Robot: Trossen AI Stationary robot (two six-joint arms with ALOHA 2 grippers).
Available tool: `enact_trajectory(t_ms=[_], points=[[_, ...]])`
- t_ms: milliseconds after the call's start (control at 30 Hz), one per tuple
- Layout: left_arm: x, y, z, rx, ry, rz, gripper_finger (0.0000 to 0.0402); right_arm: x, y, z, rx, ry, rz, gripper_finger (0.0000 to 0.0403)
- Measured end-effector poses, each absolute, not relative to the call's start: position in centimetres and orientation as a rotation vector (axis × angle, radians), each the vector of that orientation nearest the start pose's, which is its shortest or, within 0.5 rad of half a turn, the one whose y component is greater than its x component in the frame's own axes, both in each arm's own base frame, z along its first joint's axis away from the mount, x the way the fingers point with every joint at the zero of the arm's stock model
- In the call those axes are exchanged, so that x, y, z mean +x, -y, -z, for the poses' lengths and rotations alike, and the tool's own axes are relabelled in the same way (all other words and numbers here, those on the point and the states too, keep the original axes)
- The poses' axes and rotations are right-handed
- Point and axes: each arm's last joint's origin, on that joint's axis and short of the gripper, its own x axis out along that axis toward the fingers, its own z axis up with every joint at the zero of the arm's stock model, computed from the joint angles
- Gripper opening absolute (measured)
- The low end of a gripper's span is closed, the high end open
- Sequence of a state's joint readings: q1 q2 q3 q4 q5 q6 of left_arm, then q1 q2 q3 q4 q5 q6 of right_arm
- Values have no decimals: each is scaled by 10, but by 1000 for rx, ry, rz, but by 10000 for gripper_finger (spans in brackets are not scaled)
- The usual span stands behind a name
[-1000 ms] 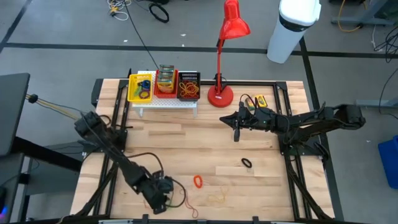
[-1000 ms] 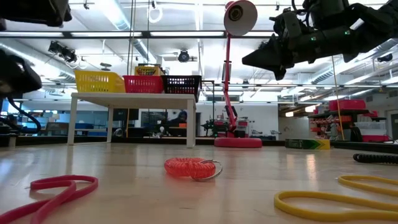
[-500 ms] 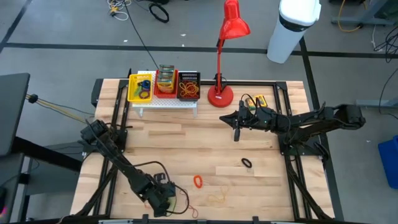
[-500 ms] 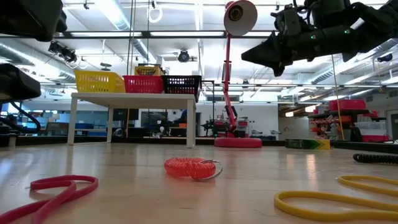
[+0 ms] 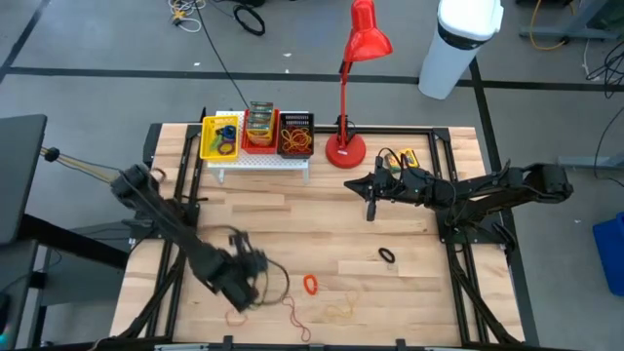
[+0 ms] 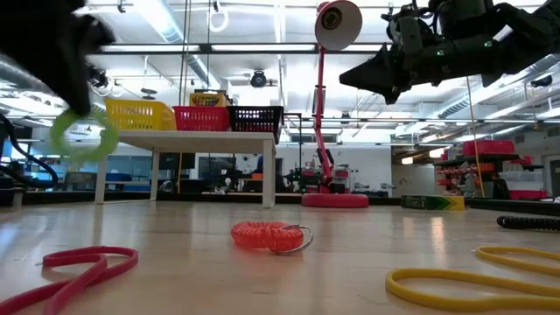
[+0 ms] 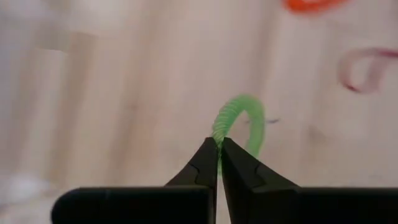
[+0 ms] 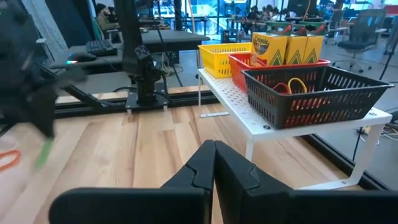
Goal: Pick & Place Office Desk Supplies
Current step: Put the green spring rubber band into the yellow bin on the shelf
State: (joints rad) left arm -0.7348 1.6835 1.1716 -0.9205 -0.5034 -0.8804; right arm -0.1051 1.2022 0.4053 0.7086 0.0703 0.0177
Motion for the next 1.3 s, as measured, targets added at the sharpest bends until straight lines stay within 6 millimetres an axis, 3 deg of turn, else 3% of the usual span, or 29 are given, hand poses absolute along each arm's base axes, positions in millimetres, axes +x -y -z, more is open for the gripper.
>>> enact_trajectory(t_ms=[133, 367, 633, 767, 1033, 1200, 1300], points=[[221, 150, -245, 26, -1019, -485, 11, 234, 27, -209, -26, -81, 186, 19], [191, 58, -296, -115, -872, -889, 11, 234, 27, -210, -35, -67, 192, 19], [145, -8, -345, -138, -698, -1082, 11, 234, 27, -209, -37, -77, 184, 19], [130, -34, -350, -164, -751, -1166, 11, 234, 26, -206, -20, -109, 164, 19], [134, -75, -348, -164, -892, -1178, 24, 233, 26, -204, -2, -129, 163, 19], [135, -87, -350, -182, -862, -1181, 52, 233, 26, -204, -2, -129, 163, 19], [139, -88, -340, -197, -854, -1144, 85, 233, 26, -204, -2, -127, 163, 19]])
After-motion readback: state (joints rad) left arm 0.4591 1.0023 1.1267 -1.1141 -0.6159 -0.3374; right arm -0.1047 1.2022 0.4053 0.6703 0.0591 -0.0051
